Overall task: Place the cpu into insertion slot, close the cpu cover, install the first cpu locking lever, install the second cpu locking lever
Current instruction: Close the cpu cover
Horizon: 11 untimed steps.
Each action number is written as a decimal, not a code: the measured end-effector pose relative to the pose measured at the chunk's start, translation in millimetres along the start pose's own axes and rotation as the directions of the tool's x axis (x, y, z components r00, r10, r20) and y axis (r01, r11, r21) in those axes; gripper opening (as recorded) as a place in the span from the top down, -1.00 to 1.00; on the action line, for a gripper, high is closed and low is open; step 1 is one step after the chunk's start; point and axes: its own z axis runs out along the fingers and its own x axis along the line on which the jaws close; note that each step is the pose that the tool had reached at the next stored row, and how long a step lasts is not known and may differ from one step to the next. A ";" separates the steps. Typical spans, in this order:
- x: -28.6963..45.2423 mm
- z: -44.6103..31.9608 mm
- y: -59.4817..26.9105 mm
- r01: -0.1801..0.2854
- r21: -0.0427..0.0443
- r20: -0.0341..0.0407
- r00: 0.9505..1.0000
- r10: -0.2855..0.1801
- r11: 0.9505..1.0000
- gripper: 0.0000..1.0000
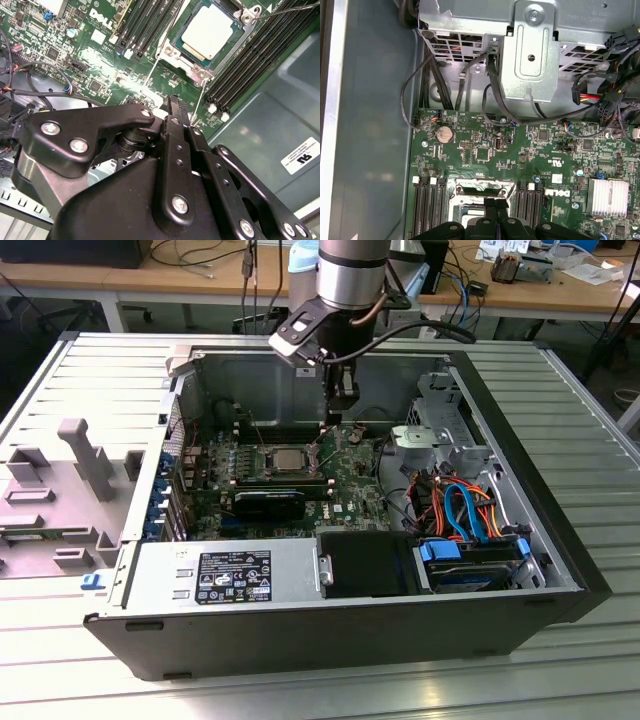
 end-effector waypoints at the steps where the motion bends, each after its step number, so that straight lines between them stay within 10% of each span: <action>1: 0.0 0.0 0.3 0.000 0.000 0.000 1.000 0.000 1.000 0.79; 11: -0.9 1.8 12.7 0.000 0.000 0.000 1.000 0.000 1.000 0.79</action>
